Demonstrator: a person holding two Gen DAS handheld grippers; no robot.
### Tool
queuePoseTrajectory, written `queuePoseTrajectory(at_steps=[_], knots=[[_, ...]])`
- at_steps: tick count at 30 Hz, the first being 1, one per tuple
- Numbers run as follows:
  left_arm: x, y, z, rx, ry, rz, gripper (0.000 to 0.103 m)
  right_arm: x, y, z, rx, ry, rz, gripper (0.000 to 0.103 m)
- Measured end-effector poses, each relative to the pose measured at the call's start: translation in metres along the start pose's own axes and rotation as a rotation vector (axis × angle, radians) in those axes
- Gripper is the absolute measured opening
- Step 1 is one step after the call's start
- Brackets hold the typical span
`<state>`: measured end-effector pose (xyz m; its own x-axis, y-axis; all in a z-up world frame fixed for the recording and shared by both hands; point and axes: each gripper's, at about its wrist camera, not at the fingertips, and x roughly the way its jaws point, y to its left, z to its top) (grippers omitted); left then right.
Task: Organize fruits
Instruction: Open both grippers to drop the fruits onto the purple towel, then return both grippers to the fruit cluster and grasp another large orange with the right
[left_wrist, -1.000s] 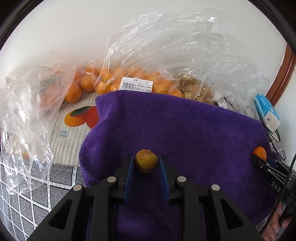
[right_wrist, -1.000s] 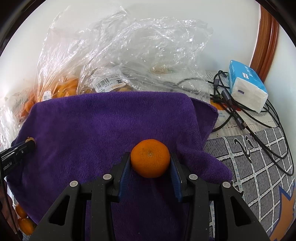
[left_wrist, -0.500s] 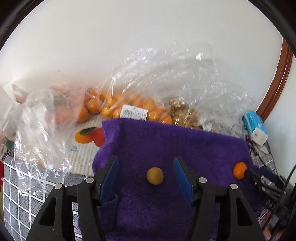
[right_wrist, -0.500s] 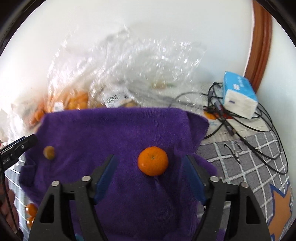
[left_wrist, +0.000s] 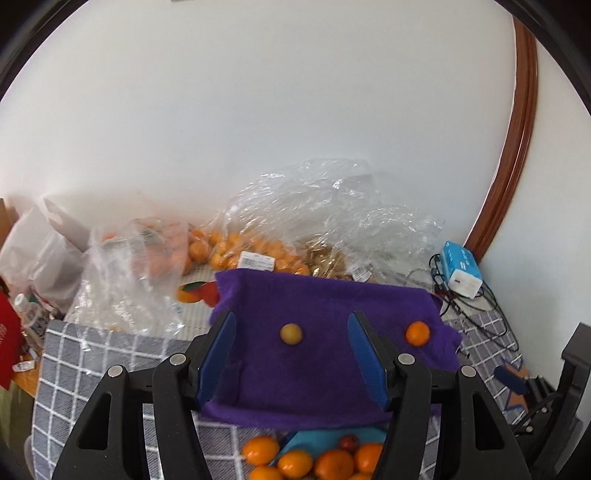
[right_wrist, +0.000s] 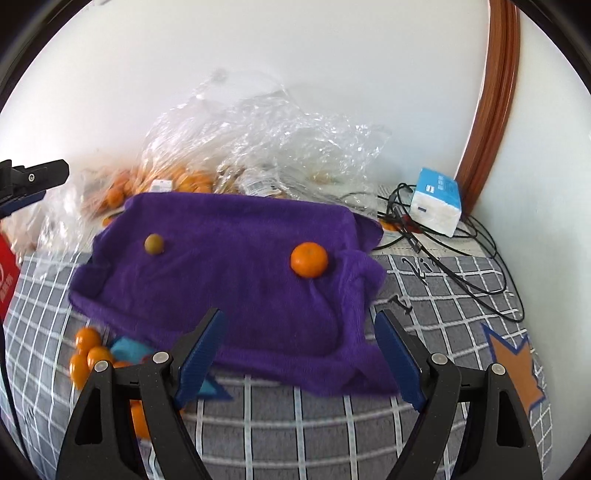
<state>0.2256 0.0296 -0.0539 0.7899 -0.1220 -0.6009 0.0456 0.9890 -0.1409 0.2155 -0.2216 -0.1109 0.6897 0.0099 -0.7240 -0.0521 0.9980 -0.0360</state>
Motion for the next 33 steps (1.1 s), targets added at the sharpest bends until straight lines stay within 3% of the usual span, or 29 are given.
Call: queuePoseTrajectory(at_steps=[3,8,16,22,29,33], knots=[[-0.011,0.017,-0.02,-0.011,0.03,0.03,0.061,-0.008,0.002,-0.014,0.012,0.014,0.047,0.082],[-0.02,0.046,-0.056,-0.052,0.072,0.091,0.061,-0.016,0.005,-0.039,0.022,0.03,0.08,0.068],[-0.029,0.075,-0.121,-0.097,0.148,0.147,0.061,-0.017,0.027,-0.073,0.006,0.042,0.207,0.053],[-0.025,0.088,-0.155,-0.108,0.195,0.167,0.061,-0.004,0.052,-0.075,-0.021,0.037,0.296,0.052],[-0.017,0.095,-0.176,-0.13,0.236,0.162,0.061,0.027,0.065,-0.066,0.008,0.116,0.363,0.052],[-0.016,0.089,-0.181,-0.096,0.213,0.183,0.064,0.038,0.065,-0.064,0.024,0.13,0.383,0.052]])
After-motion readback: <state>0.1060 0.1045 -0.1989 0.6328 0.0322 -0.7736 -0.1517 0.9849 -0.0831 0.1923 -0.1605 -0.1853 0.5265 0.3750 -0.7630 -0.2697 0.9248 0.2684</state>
